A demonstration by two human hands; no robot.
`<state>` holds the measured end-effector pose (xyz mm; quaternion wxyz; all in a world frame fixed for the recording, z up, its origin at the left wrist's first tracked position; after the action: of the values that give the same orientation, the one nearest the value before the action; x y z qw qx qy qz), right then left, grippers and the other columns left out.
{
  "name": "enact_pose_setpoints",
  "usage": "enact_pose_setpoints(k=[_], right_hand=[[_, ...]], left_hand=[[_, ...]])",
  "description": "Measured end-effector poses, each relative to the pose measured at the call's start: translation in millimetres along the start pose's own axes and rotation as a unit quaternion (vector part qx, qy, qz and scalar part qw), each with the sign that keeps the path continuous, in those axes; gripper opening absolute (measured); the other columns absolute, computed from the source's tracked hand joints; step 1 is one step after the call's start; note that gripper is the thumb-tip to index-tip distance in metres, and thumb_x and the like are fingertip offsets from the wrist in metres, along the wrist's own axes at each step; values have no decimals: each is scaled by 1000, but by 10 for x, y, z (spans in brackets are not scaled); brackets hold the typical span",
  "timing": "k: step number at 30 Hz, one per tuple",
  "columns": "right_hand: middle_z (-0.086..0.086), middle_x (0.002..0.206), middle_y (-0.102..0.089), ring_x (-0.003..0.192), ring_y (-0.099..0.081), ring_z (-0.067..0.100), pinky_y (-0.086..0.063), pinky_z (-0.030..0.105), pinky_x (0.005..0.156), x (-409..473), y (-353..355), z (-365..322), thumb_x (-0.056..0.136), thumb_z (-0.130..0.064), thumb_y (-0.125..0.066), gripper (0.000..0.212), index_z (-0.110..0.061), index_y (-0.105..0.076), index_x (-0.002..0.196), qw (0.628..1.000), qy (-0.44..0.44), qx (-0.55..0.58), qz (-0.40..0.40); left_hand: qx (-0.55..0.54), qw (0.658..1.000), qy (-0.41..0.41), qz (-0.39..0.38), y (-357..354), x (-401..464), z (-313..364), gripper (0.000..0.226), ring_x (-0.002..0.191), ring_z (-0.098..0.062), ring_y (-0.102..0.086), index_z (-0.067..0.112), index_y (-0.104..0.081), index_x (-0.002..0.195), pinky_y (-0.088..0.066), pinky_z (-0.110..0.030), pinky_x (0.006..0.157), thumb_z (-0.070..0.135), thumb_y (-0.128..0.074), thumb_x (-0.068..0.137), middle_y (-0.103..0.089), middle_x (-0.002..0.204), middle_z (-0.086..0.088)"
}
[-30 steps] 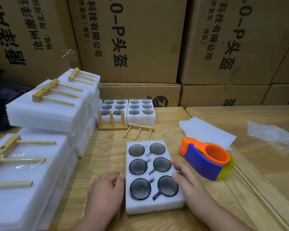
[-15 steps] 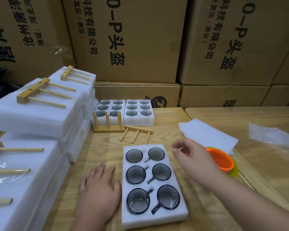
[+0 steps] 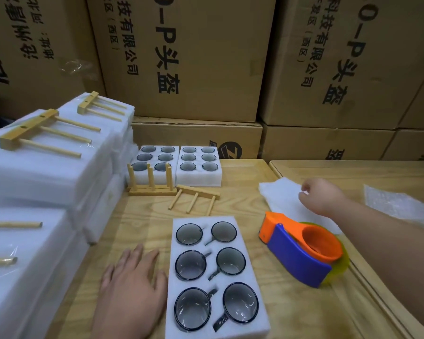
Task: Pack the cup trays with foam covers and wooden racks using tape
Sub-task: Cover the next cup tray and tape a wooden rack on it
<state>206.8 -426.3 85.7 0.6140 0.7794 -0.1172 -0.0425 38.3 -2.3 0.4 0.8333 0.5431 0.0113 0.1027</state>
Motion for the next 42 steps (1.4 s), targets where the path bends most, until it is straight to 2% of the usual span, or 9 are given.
enact_pose_setpoints(k=[3, 6, 10, 13, 16, 21, 30, 38, 42], right_hand=[[10, 137, -57, 120, -56, 31, -51, 40, 95, 88, -86, 176, 91, -52, -64, 61, -21, -50, 142, 997, -32, -51, -55], [9, 158, -39, 140, -42, 34, -40, 47, 112, 136, -176, 247, 85, -70, -62, 87, -26, -35, 154, 992, -51, -51, -103], [7, 167, -24, 148, -32, 34, -32, 51, 118, 159, -266, 268, 74, -83, -61, 110, -25, -22, 159, 982, -83, 13, -169], [7, 169, -14, 151, -26, 34, -32, 50, 119, 133, -312, 256, 60, -92, -63, 133, -25, -9, 162, 976, -81, 3, -203], [7, 169, -12, 151, -24, 33, -32, 49, 119, 114, -342, 251, 54, -92, -66, 141, -24, -5, 162, 976, -71, -12, -205], [10, 167, -22, 149, -31, 31, -34, 46, 117, 98, -313, 226, 61, -91, -63, 134, -18, -13, 161, 981, -53, -18, -186], [5, 151, -49, 129, -52, 26, -49, 40, 99, -42, -131, 152, 83, -79, -51, 92, -22, -38, 153, 989, -6, -112, -98], [-2, 117, -67, 101, -61, 21, -45, 32, 67, -100, 48, 110, 92, -69, -46, 62, -28, -57, 137, 987, 34, -156, -17], [-4, 86, -65, 79, -60, 18, -49, 31, 61, -77, 168, 103, 97, -53, -47, 37, -26, -69, 110, 989, 49, -141, 21]], left_hand=[[1, 1000, 3, 2, -12, 5, -9, 54, 154, -6, -7, 49, -31, 149, -5, -37, 124, 59, -30, 96, -14, 166, 20], [3, 1000, 6, 3, -21, 7, -16, 54, 154, -5, -8, 50, -32, 148, -5, -37, 124, 59, -31, 96, -15, 166, 21], [10, 1000, 5, 3, -21, 17, -12, 52, 153, -5, -9, 52, -31, 147, -6, -36, 124, 60, -32, 96, -15, 165, 21], [10, 1000, 6, 4, -18, 14, -10, 52, 153, -5, -9, 52, -31, 147, -6, -36, 124, 59, -32, 96, -15, 165, 21], [11, 1000, 5, 5, -7, 7, -4, 52, 154, -5, -9, 51, -31, 148, -6, -36, 124, 60, -33, 96, -15, 165, 21], [13, 1000, 4, 5, 5, -5, 5, 52, 154, -6, -8, 51, -30, 148, -6, -36, 125, 59, -33, 97, -13, 166, 20], [16, 1000, 6, 5, 3, -12, 7, 53, 154, -7, -7, 51, -29, 149, -5, -36, 124, 60, -33, 97, -13, 166, 20], [20, 1000, 4, 3, -1, -14, 3, 53, 154, -8, -9, 49, -31, 149, -7, -37, 124, 60, -32, 97, -15, 166, 19], [20, 1000, 7, 4, -13, -14, -6, 54, 154, -8, -10, 49, -33, 148, -7, -37, 124, 60, -32, 96, -17, 166, 19]])
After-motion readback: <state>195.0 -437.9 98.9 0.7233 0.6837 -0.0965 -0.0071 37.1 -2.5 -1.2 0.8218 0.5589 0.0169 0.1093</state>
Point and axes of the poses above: each hand's wrist, its own x-axis towards the middle knuckle, its own y-axis out of the back of the hand, z = x × y, the point moved 2 cm from there along x, towards the middle knuckle
